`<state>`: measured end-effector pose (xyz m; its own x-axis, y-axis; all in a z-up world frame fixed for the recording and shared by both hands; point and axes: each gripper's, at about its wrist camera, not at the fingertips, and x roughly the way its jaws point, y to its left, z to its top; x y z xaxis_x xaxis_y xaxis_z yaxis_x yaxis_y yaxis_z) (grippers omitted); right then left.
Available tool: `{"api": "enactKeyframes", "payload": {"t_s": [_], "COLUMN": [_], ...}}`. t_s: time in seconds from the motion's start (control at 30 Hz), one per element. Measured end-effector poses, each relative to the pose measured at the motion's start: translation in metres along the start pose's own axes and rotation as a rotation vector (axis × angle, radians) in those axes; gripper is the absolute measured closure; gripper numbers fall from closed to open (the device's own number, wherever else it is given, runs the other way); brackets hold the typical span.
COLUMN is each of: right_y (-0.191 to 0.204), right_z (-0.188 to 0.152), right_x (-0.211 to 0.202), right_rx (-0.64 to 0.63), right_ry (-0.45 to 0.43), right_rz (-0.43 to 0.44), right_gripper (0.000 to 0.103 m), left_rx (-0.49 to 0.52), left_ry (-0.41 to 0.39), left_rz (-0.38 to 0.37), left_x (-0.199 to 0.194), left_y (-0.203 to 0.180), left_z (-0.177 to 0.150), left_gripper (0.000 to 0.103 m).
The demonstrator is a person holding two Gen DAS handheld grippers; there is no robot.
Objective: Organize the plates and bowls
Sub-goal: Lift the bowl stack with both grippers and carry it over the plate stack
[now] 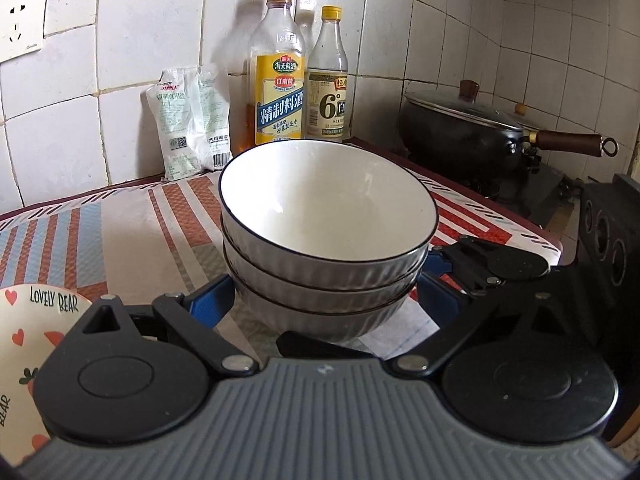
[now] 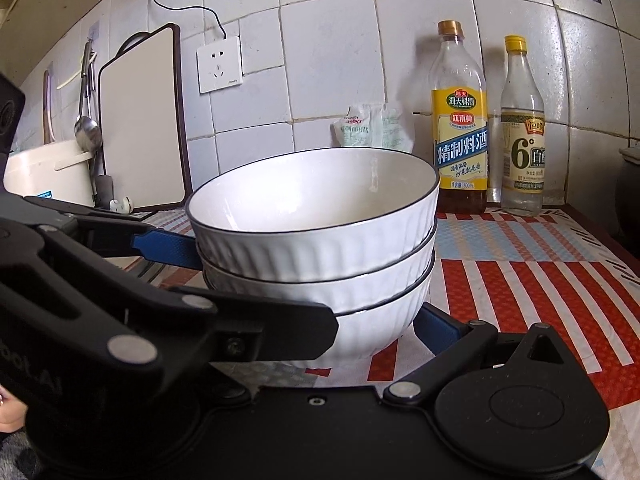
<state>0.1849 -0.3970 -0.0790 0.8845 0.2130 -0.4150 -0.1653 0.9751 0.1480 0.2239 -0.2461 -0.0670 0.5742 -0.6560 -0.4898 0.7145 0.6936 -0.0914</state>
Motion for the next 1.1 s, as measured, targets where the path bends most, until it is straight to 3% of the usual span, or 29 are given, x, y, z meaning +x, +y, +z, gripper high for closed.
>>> {"api": "enactKeyframes", "payload": {"t_s": [0.2, 0.43, 0.6, 0.73, 0.87, 0.97, 1.1], "right_y": [0.006, 0.002, -0.003, 0.004, 0.004, 0.006, 0.002], "right_z": [-0.003, -0.002, 0.001, 0.000, 0.003, 0.003, 0.001], "right_x": [-0.005, -0.011, -0.021, -0.018, -0.017, -0.016, -0.006], "right_rx": [-0.046, -0.034, -0.039, -0.079, -0.059, -0.029, 0.073], "right_ry": [-0.040, -0.011, -0.039, -0.042, -0.036, -0.022, 0.023], "right_rz": [-0.013, -0.003, 0.028, 0.001, -0.008, -0.018, -0.021], "right_gripper": [0.000, 0.000, 0.000, 0.000, 0.000, 0.000, 0.000], "left_rx": [0.004, 0.037, -0.076, -0.194, -0.319, -0.434, -0.392], "left_ry": [0.009, 0.014, -0.054, -0.087, -0.102, -0.019, 0.070], "left_rz": [-0.004, -0.025, -0.113, -0.206, -0.111, -0.034, 0.053], "left_x": [-0.002, -0.011, -0.030, -0.044, -0.040, -0.020, 0.001], "left_y": [0.002, -0.003, 0.015, 0.028, 0.035, 0.046, 0.048], "left_z": [0.000, 0.000, 0.008, 0.017, 0.036, 0.048, 0.055], "left_gripper": [0.005, 0.007, 0.006, 0.004, 0.004, 0.005, 0.021]}}
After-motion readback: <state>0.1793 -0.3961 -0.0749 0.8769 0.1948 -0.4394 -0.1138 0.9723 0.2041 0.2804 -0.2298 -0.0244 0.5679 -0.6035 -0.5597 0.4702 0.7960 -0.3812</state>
